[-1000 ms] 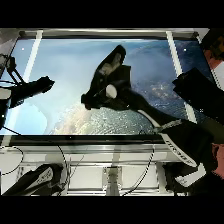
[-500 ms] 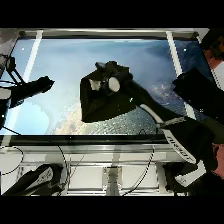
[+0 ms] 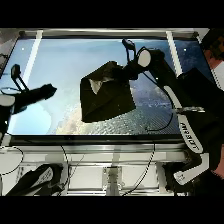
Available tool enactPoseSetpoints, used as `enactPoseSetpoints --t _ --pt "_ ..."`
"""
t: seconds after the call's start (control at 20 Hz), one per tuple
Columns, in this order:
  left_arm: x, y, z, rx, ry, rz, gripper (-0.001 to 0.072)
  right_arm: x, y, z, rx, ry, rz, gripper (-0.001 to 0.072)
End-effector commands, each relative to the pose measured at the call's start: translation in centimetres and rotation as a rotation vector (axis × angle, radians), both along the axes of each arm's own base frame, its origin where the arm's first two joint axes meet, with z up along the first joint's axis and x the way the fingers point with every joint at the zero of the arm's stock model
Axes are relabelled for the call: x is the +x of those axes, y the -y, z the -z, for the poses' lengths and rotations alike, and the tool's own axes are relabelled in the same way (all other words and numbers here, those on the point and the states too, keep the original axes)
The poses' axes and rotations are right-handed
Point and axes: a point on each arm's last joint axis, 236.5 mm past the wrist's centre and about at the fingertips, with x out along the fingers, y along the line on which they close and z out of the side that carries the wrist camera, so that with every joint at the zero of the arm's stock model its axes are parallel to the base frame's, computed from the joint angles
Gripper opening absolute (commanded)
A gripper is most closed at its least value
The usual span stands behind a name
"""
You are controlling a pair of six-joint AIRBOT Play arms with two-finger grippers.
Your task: Fold the clothes and pants, and hang the long-sleeved shirts on hangers.
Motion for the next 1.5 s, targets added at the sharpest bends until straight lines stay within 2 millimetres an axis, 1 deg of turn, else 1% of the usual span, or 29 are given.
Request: enactPoseSetpoints --t 0.0,0.1,0.2,0.25,0.35,0.45,0.55,0.6,0.65,0.7,0.75,0.8,0.85,0.95,1.05,1.1,1.25,1.35,1.4,1.45 --pt "-5.0 1.0 4.0 -0.063 -0.092 -0.05 0.0036 0.1 -0.5 -0.5 0.125 0.007 0.014 0.0042" --pt "-8.8 2.6 6.1 -0.127 -0.152 -0.072 0.0037 -0.8 -0.8 0.4 0.163 -0.016 0.025 0.0042" --pt "-12.3 4.6 7.8 -0.175 -0.191 -0.062 0.0036 -0.8 -0.2 1.1 0.195 -0.017 0.077 0.0042" --pt "-13.9 5.5 8.7 -0.231 -0.224 -0.092 0.0036 -1.1 0.3 1.5 0.21 -0.031 0.101 0.0042" --pt "-16.4 7.0 10.4 -0.323 -0.29 -0.136 0.0037 -1.1 1.6 2.6 0.201 -0.054 0.129 0.0043" --pt "-18.3 8.7 11.7 -0.355 -0.338 -0.113 0.0039 -0.6 2.8 3.3 0.161 -0.032 0.139 0.0046" --pt "-19.7 10.1 12.7 -0.39 -0.404 -0.107 0.0046 -0.5 3.0 3.4 0.147 -0.027 0.14 0.0049" --pt "-19.8 10.7 12.8 -0.419 -0.427 -0.121 0.0052 -0.4 3.0 3.4 0.15 -0.023 0.143 0.008" --pt "-19.6 11.5 12.7 -0.45 -0.433 -0.125 0.0077 -0.3 2.9 3.3 0.152 -0.018 0.145 0.0175" --pt "-19.0 12.0 12.5 -0.471 -0.413 -0.135 0.0262 -0.3 2.9 3.3 0.155 -0.022 0.15 0.0311" --pt "-18.1 12.3 12.3 -0.492 -0.384 -0.159 0.0563 -0.3 2.9 3.3 0.154 -0.021 0.15 0.0394" --pt "-17.2 12.5 12.2 -0.512 -0.356 -0.191 0.0606 -0.3 2.9 3.3 0.154 -0.022 0.15 0.0406" --pt "-16.3 12.4 12.2 -0.518 -0.328 -0.225 0.0588 -0.3 2.9 3.3 0.154 -0.024 0.148 0.0406" --pt "-15.0 12.1 12.6 -0.522 -0.276 -0.297 0.0577 -0.5 2.9 3.3 0.154 -0.032 0.145 0.0406" --pt "-14.0 11.5 13.0 -0.525 -0.241 -0.372 0.0577 -1.0 2.8 3.5 0.152 -0.05 0.137 0.0406" --pt "-13.7 11.3 13.0 -0.517 -0.226 -0.39 0.0577 -1.2 2.8 3.6 0.15 -0.058 0.132 0.0406" --pt "-13.0 11.8 12.8 -0.507 -0.222 -0.389 0.0576 -1.7 2.8 3.8 0.143 -0.077 0.122 0.0406" --pt "-12.1 11.7 12.7 -0.494 -0.209 -0.408 0.057 -1.7 2.8 3.8 0.143 -0.077 0.122 0.0406" --pt "-11.7 11.8 12.8 -0.483 -0.212 -0.411 0.0477 -1.7 2.8 3.8 0.143 -0.077 0.122 0.0405" --pt "-11.4 12.1 12.9 -0.47 -0.215 -0.404 0.0369 -1.7 2.8 3.8 0.143 -0.077 0.122 0.0405"
